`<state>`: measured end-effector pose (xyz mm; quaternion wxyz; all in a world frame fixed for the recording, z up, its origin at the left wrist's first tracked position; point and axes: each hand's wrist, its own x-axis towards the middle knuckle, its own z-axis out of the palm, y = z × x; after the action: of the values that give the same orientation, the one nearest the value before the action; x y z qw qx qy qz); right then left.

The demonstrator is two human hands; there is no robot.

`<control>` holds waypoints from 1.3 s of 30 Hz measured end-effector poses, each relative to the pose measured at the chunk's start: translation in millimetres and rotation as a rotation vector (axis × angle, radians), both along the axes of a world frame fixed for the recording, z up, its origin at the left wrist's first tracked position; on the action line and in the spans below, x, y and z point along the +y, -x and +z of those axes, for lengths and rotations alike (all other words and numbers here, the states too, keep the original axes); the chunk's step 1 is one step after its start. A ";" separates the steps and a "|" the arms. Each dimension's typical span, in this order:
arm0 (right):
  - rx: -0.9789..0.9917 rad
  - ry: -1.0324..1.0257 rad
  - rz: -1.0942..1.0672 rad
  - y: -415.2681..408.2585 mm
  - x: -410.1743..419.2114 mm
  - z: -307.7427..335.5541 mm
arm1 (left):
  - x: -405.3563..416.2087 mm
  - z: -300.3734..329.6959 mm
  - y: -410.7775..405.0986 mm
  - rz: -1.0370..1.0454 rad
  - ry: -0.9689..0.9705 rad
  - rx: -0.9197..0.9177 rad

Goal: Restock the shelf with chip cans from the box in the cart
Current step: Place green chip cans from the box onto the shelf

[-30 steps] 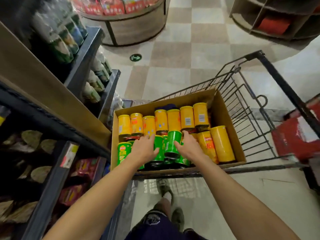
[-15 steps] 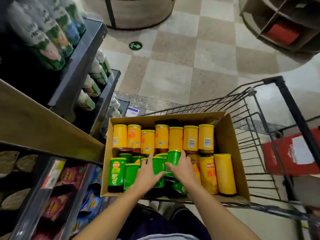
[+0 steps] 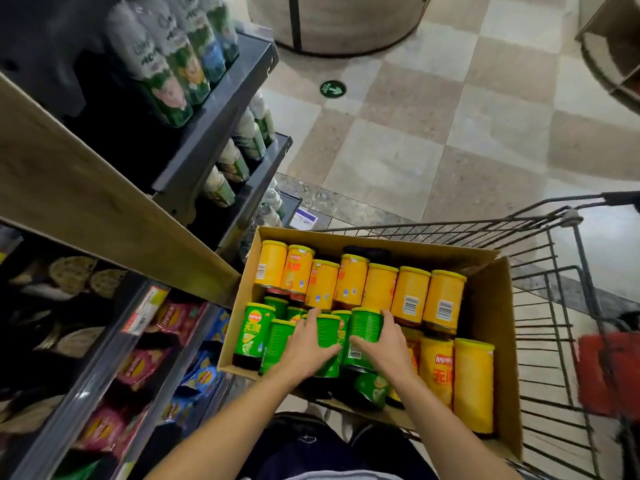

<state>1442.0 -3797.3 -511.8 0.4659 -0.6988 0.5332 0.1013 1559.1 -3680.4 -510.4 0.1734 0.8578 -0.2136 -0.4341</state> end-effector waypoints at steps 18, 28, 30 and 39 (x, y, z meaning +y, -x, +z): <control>-0.486 0.055 0.547 -41.4 34.7 40.7 | 115.1 65.7 5.6 0.496 0.176 -0.266; -0.922 -0.123 0.775 -117.9 164.5 154.3 | 250.3 191.2 3.3 0.750 0.282 -0.662; -1.019 -0.137 0.812 -124.9 192.1 181.1 | 274.8 220.4 3.3 0.738 0.311 -0.771; -1.353 0.000 0.859 -156.7 274.4 267.5 | 357.3 305.7 -14.6 0.672 0.496 -1.065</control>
<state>1598.7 -3522.9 -244.3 0.6085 -0.7529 -0.1808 -0.1739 1573.7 -3323.1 -204.6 0.3618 0.9093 -0.0848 0.1873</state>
